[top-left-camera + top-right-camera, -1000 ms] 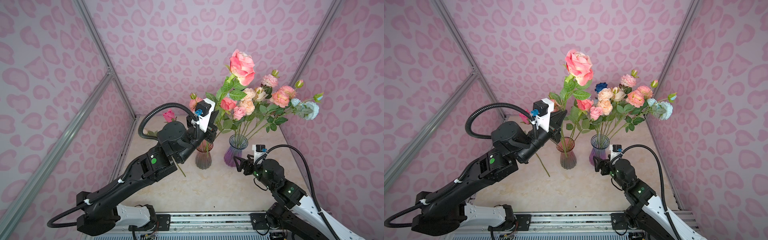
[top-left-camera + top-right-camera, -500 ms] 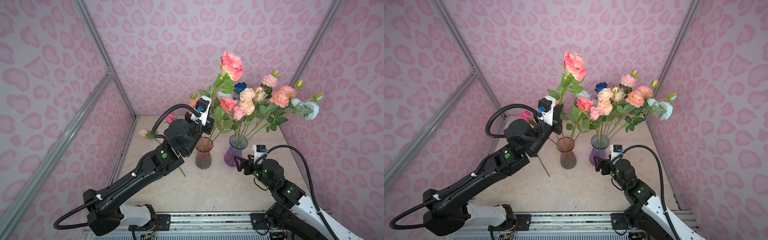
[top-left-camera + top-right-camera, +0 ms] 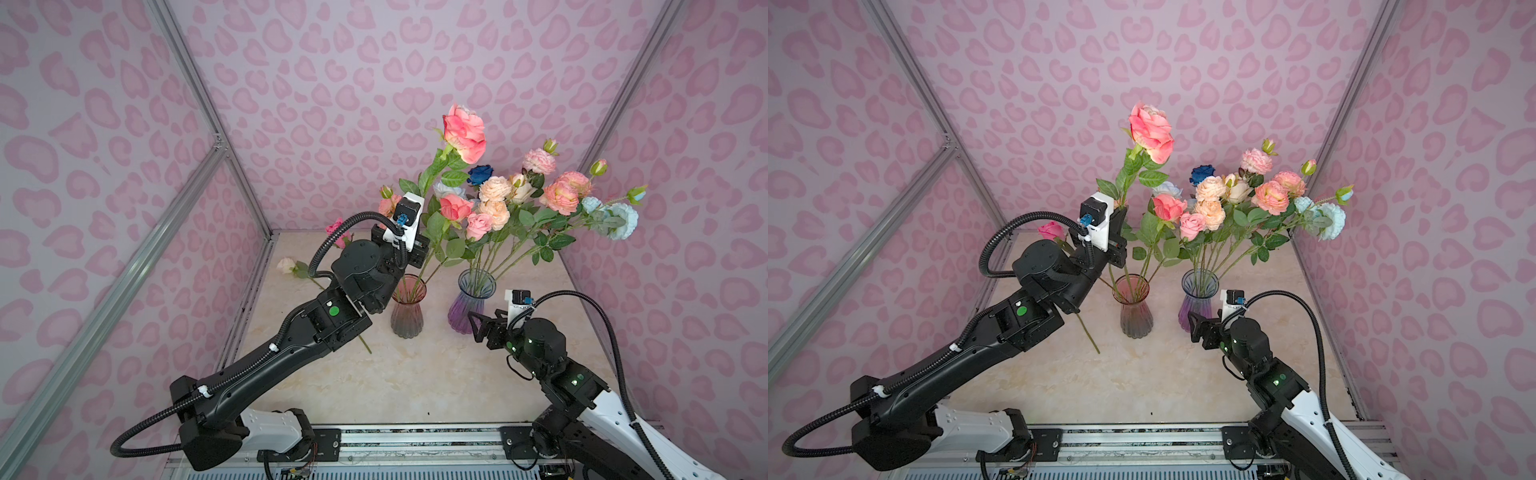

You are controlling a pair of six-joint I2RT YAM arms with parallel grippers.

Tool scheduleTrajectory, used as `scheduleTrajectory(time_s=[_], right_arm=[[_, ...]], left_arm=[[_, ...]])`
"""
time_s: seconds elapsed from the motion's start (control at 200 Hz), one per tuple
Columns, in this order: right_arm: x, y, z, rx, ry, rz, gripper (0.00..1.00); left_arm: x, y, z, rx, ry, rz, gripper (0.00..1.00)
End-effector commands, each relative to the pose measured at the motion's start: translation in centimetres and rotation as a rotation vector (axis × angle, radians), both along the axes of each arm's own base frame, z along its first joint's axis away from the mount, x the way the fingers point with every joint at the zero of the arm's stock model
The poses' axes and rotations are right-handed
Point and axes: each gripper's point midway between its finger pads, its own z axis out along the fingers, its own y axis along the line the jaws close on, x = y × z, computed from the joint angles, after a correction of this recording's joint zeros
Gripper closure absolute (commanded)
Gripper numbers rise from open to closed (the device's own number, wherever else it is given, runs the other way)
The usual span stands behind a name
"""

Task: Arrange the flowers into the vase
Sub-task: 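Lower the pink rose stem into the pink vase with the left gripper, then open the left gripper and move it back to the white rose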

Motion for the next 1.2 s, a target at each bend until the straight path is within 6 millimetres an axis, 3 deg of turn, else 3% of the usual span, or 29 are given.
scheduleTrajectory(time_s=[0.0, 0.17, 0.285, 0.635, 0.71, 0.75, 0.885, 1.155, 1.195], right_arm=[[0.2, 0.2, 0.3, 0.012, -0.017, 0.003, 0.07], [0.2, 0.2, 0.3, 0.015, -0.014, 0.005, 0.07], [0.3, 0.4, 0.3, 0.024, -0.011, 0.010, 0.07], [-0.2, 0.1, 0.1, 0.030, -0.007, 0.008, 0.07], [-0.2, 0.1, 0.0, 0.033, -0.003, 0.009, 0.07], [-0.3, 0.1, -0.1, 0.034, -0.001, 0.008, 0.07], [-0.3, 0.3, -0.4, 0.044, 0.008, 0.012, 0.07], [-0.2, 0.6, -0.4, 0.047, 0.017, 0.021, 0.07], [-0.2, 0.6, -0.4, 0.049, 0.017, 0.022, 0.07]], left_arm=[[0.2, -0.1, -0.7, 0.006, 0.021, 0.001, 0.97], [-0.4, 0.2, 1.9, -0.037, 0.008, -0.032, 0.97], [-0.3, -0.1, 1.9, -0.041, 0.010, -0.043, 0.97], [0.9, 0.1, -2.7, -0.026, 0.065, 0.000, 0.97], [1.0, 0.1, -2.7, -0.057, 0.055, 0.003, 0.97], [1.4, -0.2, -4.7, -0.035, 0.086, 0.011, 0.97], [2.3, -0.1, -7.2, -0.033, 0.131, 0.051, 0.97], [2.4, 1.0, -10.2, -0.066, 0.198, 0.081, 0.65], [2.2, 1.0, -10.4, -0.063, 0.208, 0.068, 0.55]])
